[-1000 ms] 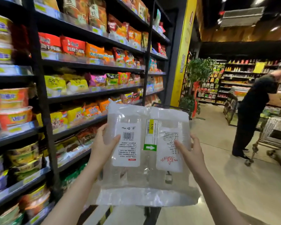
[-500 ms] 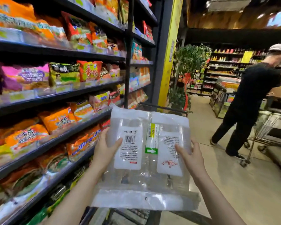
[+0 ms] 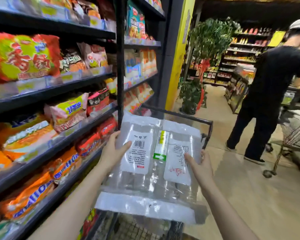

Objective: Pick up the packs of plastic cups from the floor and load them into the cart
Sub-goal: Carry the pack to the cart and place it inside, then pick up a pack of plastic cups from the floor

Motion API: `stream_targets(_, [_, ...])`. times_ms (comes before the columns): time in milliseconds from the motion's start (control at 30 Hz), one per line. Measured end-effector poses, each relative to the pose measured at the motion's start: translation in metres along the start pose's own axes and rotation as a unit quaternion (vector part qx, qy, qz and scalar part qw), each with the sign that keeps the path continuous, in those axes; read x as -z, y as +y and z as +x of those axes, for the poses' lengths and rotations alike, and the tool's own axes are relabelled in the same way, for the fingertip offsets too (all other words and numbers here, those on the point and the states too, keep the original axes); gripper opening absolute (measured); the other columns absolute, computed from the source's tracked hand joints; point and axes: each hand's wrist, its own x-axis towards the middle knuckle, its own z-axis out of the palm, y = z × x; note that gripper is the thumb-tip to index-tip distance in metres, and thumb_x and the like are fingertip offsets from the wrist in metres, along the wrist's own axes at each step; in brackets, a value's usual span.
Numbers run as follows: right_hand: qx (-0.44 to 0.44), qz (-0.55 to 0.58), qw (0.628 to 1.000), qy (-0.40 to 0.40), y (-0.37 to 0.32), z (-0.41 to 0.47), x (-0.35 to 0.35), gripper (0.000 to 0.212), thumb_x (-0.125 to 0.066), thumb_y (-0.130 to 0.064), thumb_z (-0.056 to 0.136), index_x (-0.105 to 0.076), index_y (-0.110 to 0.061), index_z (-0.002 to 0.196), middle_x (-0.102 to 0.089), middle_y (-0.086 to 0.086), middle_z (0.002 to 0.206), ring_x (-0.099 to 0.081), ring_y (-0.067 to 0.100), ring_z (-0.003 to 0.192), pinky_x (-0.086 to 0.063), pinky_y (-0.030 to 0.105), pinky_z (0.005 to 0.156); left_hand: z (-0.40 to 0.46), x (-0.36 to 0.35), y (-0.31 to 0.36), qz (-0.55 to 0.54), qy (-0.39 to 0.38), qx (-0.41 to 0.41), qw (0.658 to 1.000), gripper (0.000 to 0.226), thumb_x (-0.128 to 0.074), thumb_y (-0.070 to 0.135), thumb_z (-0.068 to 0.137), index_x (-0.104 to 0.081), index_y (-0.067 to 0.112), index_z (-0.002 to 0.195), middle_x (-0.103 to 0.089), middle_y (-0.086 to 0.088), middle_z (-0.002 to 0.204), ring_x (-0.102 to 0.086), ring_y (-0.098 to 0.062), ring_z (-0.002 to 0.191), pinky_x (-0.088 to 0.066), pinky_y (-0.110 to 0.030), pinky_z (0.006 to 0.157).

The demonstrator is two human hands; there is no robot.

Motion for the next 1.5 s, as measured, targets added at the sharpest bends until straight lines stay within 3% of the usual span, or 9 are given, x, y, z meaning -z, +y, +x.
stream_targets(67, [-0.024, 0.002, 1.000, 0.000, 0.012, 0.027, -0.014, 0.058, -0.069, -0.029, 0.081, -0.038, -0.016, 0.128, -0.059, -0.008, 0.103, -0.063, 0.015, 0.092, -0.052, 0.039, 0.084, 0.038, -0.010, -0.016, 0.009, -0.017, 0.020, 1.000, 0.087, -0.062, 0.067, 0.053, -0.042, 0.030, 0.128, -0.058, 0.000, 0.128, -0.056, -0.020, 0.115, -0.044, -0.045, 0.101])
stream_targets(167, [-0.069, -0.017, 0.997, 0.015, 0.039, 0.072, -0.036, 0.080, -0.073, -0.053, 0.066, -0.039, -0.021, 0.132, -0.063, -0.002, 0.117, -0.064, 0.022, 0.102, -0.050, 0.049, 0.092, 0.090, -0.028, -0.034, 0.031, -0.046, 0.044, 0.997, 0.069, -0.069, 0.049, 0.073, -0.043, 0.022, 0.132, -0.057, -0.005, 0.130, -0.055, -0.022, 0.117, -0.041, -0.039, 0.103])
stream_targets(267, [-0.115, -0.023, 0.993, 0.028, 0.057, 0.109, -0.057, 0.069, -0.073, -0.045, 0.071, -0.042, -0.018, 0.126, -0.065, 0.001, 0.108, -0.066, 0.021, 0.093, -0.053, 0.047, 0.086, 0.147, -0.048, -0.060, 0.061, -0.076, 0.070, 0.993, 0.059, -0.065, 0.037, 0.083, -0.042, 0.020, 0.134, -0.054, -0.007, 0.134, -0.051, -0.023, 0.123, -0.039, -0.036, 0.105])
stream_targets(333, [-0.131, -0.032, 0.990, 0.038, 0.069, 0.125, -0.069, 0.053, -0.070, -0.035, 0.080, -0.041, -0.019, 0.123, -0.062, -0.004, 0.100, -0.063, 0.014, 0.086, -0.052, 0.038, 0.079, 0.179, -0.060, -0.079, 0.077, -0.102, 0.086, 0.988, 0.059, -0.064, 0.037, 0.084, -0.042, 0.019, 0.135, -0.054, -0.007, 0.133, -0.050, -0.022, 0.123, -0.038, -0.032, 0.104])
stream_targets(500, [-0.190, -0.046, 0.979, 0.053, 0.120, 0.143, -0.099, 0.079, -0.072, -0.049, 0.073, -0.034, -0.019, 0.136, -0.060, 0.005, 0.119, -0.062, 0.029, 0.104, -0.049, 0.051, 0.093, 0.218, -0.072, -0.125, 0.092, -0.161, 0.126, 0.975, 0.070, -0.066, 0.053, 0.073, -0.045, 0.020, 0.131, -0.056, -0.001, 0.128, -0.052, -0.018, 0.119, -0.040, -0.032, 0.103])
stream_targets(700, [-0.215, -0.082, 0.970, 0.076, 0.136, 0.167, -0.114, 0.064, -0.067, -0.040, 0.081, -0.040, -0.017, 0.134, -0.063, 0.006, 0.112, -0.065, 0.025, 0.094, -0.053, 0.047, 0.087, 0.246, -0.089, -0.149, 0.119, -0.177, 0.138, 0.967, 0.059, -0.059, 0.039, 0.087, -0.037, 0.021, 0.139, -0.048, -0.002, 0.138, -0.047, -0.021, 0.123, -0.038, -0.031, 0.100])
stream_targets(1100, [-0.246, -0.088, 0.964, 0.041, 0.141, 0.217, -0.108, 0.030, -0.065, -0.036, 0.084, -0.049, -0.024, 0.105, -0.067, 0.004, 0.093, -0.067, 0.023, 0.081, -0.055, 0.041, 0.075, 0.285, -0.115, -0.166, 0.056, -0.201, 0.179, 0.961, 0.060, -0.060, 0.045, 0.084, -0.038, 0.025, 0.137, -0.054, 0.002, 0.132, -0.056, -0.019, 0.112, -0.040, -0.031, 0.095])
stream_targets(1367, [-0.242, -0.173, 0.953, 0.047, 0.130, 0.218, -0.109, 0.067, -0.061, -0.048, 0.083, -0.038, -0.012, 0.135, -0.062, 0.011, 0.118, -0.062, 0.032, 0.102, -0.049, 0.048, 0.092, 0.285, -0.114, -0.152, 0.154, -0.217, 0.127, 0.955, 0.058, -0.052, 0.043, 0.090, -0.035, 0.016, 0.139, -0.054, -0.005, 0.133, -0.053, -0.023, 0.117, -0.041, -0.036, 0.100])
stream_targets(1500, [-0.193, -0.234, 0.952, 0.051, 0.108, 0.215, -0.107, 0.067, -0.056, -0.038, 0.090, -0.028, -0.007, 0.142, -0.055, 0.016, 0.130, -0.057, 0.035, 0.112, -0.045, 0.035, 0.084, 0.280, -0.109, -0.137, 0.246, -0.161, 0.079, 0.953, 0.061, -0.047, 0.043, 0.092, -0.031, 0.011, 0.142, -0.043, -0.014, 0.141, -0.043, -0.030, 0.128, -0.037, -0.037, 0.100])
